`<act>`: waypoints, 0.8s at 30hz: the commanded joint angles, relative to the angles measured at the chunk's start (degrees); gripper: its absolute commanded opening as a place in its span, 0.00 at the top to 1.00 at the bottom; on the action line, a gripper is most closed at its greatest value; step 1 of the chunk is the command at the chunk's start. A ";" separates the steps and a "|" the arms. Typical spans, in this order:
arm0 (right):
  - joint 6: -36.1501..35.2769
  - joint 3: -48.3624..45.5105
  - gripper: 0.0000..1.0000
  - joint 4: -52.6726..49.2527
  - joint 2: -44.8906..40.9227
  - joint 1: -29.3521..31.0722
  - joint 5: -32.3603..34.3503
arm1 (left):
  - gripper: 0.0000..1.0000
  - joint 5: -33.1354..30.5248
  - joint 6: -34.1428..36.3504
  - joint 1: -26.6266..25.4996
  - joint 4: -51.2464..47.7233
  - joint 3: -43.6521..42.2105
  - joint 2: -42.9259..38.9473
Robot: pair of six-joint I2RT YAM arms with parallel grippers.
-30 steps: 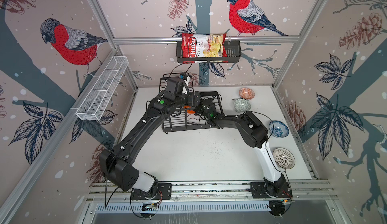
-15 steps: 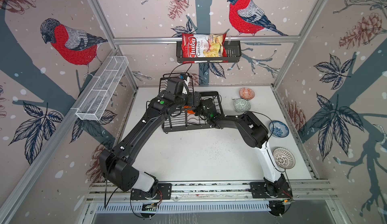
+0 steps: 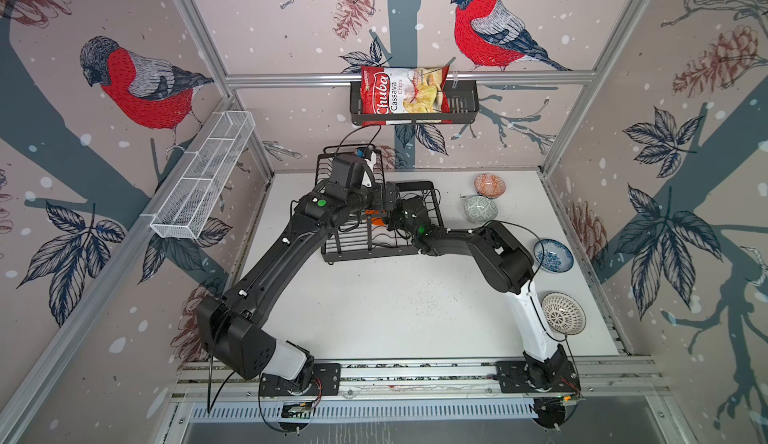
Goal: Load the bowls into the dish rack
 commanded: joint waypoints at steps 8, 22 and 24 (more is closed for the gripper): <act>-0.17 -0.14 0.71 -2.84 -0.48 -0.16 -1.37 | 0.02 0.50 -0.04 0.13 1.61 0.25 -0.01; -0.77 -1.11 0.65 -1.70 -1.41 -0.39 -1.10 | 0.02 0.91 -0.27 0.08 1.78 -0.02 0.08; -1.11 -1.12 0.65 -1.47 -1.51 -0.44 -0.89 | 0.02 0.72 -0.17 0.11 1.78 0.15 0.15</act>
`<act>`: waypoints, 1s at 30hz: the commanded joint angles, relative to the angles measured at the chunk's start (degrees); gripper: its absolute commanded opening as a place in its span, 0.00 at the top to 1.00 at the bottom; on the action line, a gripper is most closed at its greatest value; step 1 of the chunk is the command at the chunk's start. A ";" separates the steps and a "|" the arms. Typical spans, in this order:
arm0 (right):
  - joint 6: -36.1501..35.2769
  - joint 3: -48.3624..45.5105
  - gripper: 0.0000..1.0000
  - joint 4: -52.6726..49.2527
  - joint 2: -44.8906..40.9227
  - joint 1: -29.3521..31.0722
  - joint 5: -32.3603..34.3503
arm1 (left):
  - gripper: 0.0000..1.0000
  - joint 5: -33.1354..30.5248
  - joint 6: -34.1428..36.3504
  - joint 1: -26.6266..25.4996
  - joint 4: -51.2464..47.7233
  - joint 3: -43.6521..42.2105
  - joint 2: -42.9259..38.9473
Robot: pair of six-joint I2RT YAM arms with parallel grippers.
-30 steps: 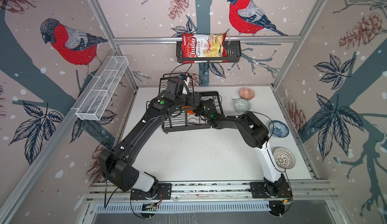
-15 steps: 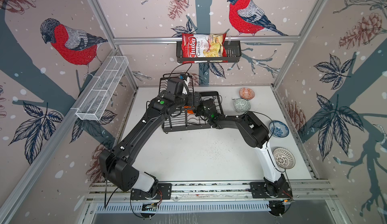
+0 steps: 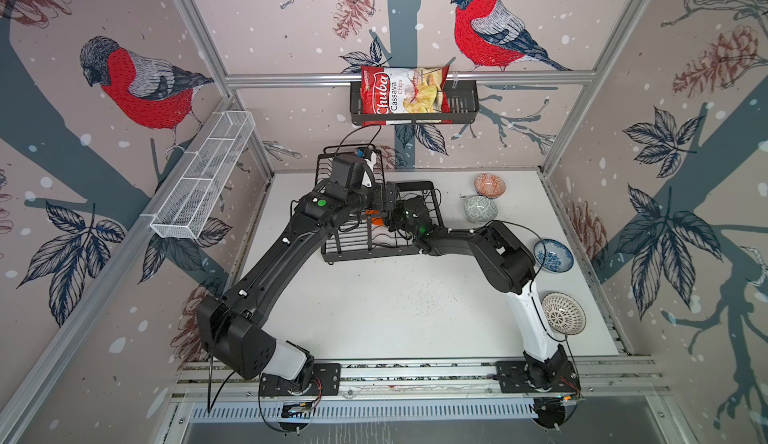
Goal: Load the bowls into the dish rack
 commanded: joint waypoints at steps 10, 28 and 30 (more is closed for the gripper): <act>-1.71 -0.47 0.60 -0.27 -1.49 -0.27 0.32 | 0.02 0.58 -0.11 0.08 1.69 0.19 0.12; -4.29 -1.71 0.50 -1.98 -4.12 -0.62 0.93 | 0.02 0.17 -0.29 0.11 1.52 0.33 -0.09; -5.65 -1.36 0.47 -3.53 -4.72 -0.73 0.98 | 0.02 0.06 -0.36 0.13 1.52 0.33 -0.05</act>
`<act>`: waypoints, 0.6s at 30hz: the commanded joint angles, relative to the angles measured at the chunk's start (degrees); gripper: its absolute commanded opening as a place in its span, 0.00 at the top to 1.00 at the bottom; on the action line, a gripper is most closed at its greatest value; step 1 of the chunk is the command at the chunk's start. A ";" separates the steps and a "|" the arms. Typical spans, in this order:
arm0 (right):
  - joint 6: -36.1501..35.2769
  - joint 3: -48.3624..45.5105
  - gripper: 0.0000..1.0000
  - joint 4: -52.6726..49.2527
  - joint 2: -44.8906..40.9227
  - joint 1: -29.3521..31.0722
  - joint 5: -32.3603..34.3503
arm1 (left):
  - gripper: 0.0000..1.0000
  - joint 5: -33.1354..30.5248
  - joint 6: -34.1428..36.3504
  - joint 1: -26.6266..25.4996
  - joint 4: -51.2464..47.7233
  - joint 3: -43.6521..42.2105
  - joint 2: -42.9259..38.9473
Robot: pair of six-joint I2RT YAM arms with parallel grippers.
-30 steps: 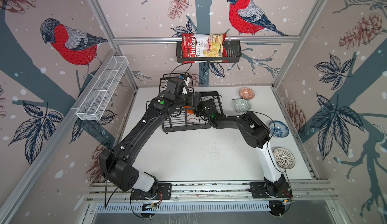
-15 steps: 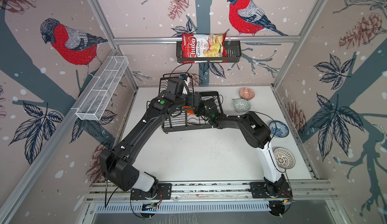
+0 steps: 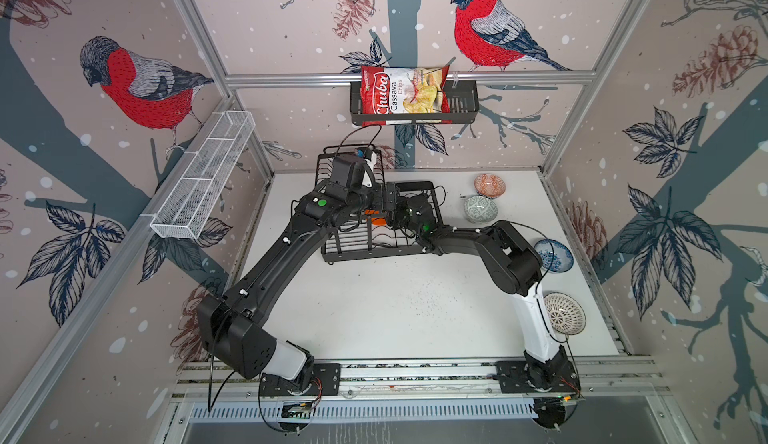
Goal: Load the bowls into the dish rack
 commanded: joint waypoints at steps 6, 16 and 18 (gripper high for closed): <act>-2.31 -1.26 0.42 -0.82 -2.38 -0.57 0.21 | 0.02 -1.19 -0.19 0.09 1.63 0.72 -1.24; -4.33 -4.91 0.28 -0.24 -6.29 -1.76 -0.61 | 0.02 -1.47 -0.78 0.08 0.93 2.07 -0.43; -4.87 -5.01 0.23 -0.01 -6.85 -2.02 -1.09 | 0.02 -1.70 -1.07 0.09 0.46 3.02 0.10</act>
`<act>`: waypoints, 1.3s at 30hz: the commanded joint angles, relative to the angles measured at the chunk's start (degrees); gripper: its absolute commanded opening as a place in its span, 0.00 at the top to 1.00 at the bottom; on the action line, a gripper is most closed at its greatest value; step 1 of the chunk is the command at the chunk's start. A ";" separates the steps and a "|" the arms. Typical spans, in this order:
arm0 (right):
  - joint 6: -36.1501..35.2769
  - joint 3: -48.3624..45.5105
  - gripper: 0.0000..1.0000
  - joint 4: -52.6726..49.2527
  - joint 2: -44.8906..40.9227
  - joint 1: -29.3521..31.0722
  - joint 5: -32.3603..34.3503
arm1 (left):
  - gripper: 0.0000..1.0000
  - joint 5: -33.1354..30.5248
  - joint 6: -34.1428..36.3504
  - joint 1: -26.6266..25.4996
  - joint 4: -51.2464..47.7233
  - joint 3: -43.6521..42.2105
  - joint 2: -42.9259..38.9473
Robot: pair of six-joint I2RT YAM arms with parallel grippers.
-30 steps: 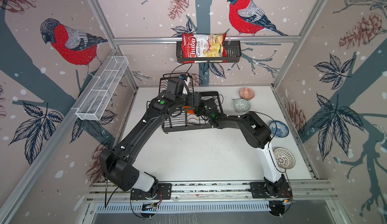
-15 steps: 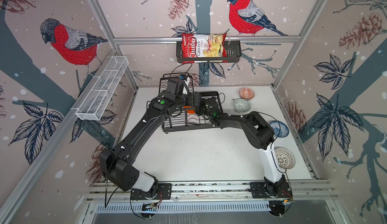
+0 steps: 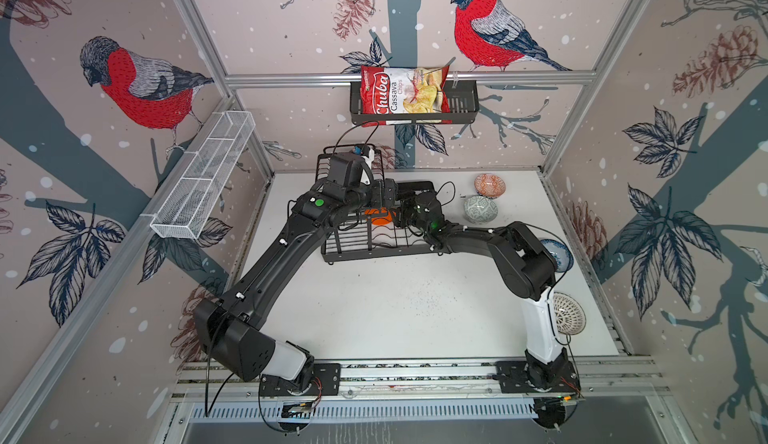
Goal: Load the bowls into the dish rack
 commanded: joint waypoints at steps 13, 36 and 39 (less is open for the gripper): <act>-15.88 -4.50 0.00 -11.33 -14.24 -5.27 -3.97 | 0.02 0.61 -5.33 0.09 3.23 1.73 0.97; -63.46 4.41 0.00 -65.18 -31.42 -20.04 10.49 | 0.02 -7.75 -12.50 -14.73 -0.62 25.19 22.77; -65.51 1.07 0.00 -65.09 -33.48 -23.12 11.34 | 0.02 -7.66 -12.55 -15.84 -2.29 29.94 27.39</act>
